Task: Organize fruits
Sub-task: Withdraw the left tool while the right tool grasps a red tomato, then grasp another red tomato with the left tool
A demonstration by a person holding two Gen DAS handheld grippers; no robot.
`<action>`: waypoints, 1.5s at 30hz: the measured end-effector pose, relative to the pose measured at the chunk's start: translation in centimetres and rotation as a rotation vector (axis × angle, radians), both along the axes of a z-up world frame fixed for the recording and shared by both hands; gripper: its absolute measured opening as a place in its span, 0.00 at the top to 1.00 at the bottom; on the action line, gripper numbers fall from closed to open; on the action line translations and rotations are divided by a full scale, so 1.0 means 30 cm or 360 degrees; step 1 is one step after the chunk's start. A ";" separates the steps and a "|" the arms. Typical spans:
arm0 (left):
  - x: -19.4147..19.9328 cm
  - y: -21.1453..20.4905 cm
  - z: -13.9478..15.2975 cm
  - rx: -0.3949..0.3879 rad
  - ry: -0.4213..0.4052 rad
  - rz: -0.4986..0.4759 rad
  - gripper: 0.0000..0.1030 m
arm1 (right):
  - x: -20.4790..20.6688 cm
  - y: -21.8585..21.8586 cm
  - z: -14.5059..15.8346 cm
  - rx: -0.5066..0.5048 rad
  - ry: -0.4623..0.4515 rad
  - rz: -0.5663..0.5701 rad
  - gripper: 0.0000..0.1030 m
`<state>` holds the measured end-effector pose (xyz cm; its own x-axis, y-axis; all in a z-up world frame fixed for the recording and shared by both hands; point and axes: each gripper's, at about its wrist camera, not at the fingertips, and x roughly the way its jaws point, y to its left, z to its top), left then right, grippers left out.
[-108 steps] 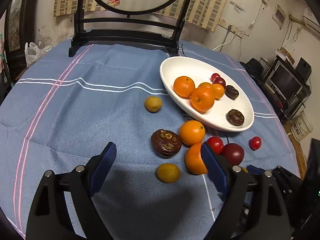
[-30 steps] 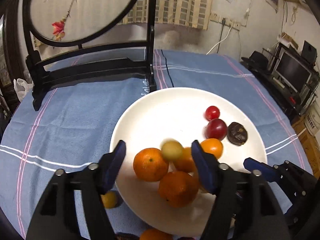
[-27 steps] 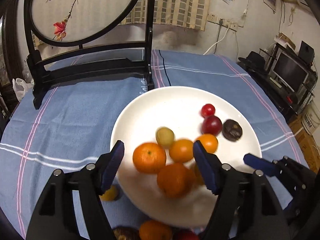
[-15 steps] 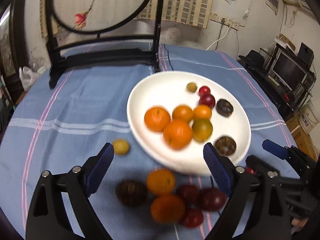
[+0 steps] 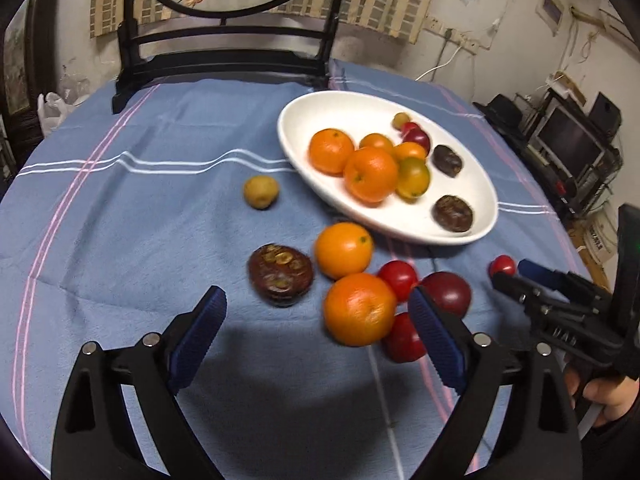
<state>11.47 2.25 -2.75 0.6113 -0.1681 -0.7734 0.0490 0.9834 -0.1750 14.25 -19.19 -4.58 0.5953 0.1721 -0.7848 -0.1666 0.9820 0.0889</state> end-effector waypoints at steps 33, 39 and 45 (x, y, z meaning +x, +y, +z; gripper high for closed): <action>-0.040 -0.237 -0.082 0.0191 0.0132 -0.0269 0.57 | -0.037 0.009 0.055 0.0139 -0.0087 0.0093 0.71; -0.014 -0.247 -0.080 0.0171 0.0159 -0.0174 0.58 | -0.050 0.011 0.070 0.0159 -0.0106 0.0117 0.71; -0.013 -0.254 -0.078 0.0205 0.0162 -0.0153 0.71 | -0.057 0.002 0.080 0.0175 -0.0120 0.0111 0.71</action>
<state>11.08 -5.36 -5.10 0.5144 -0.1179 -0.8494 0.1325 0.9895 -0.0571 12.55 -19.15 -2.20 0.6356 0.2975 -0.7124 -0.2445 0.9528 0.1798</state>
